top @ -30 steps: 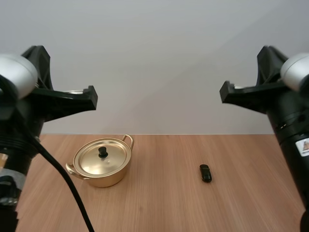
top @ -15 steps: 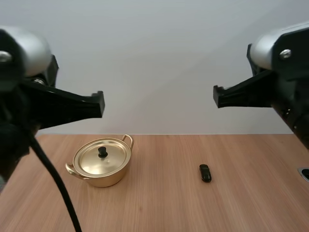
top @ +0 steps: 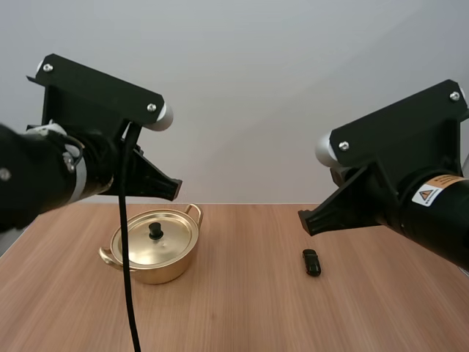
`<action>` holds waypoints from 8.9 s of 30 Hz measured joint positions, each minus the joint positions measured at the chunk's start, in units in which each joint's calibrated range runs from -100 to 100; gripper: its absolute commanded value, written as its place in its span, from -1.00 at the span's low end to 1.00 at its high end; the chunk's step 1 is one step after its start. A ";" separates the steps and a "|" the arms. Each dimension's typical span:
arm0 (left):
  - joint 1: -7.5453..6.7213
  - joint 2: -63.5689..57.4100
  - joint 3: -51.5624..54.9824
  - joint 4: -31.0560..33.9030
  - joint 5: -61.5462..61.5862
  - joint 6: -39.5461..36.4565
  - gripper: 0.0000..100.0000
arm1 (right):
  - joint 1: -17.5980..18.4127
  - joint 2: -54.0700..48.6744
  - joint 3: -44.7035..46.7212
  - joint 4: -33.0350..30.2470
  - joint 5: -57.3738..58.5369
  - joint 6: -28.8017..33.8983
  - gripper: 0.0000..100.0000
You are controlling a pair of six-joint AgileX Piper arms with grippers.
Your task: Open the pot, put the car inside, and close it
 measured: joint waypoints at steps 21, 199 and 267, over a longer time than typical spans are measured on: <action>0.00 33.83 -9.78 1.48 5.23 -0.57 0.19 | -0.18 0.00 0.00 -1.04 4.41 0.12 -1.00; 0.00 27.52 -82.16 -2.57 -21.44 -5.80 -1.00 | 4.97 59.55 -38.39 37.39 8.68 -24.77 -1.00; 0.00 27.58 -87.71 -3.89 -24.31 -5.03 -1.00 | 27.39 93.85 -39.95 8.31 -23.48 -17.73 -1.00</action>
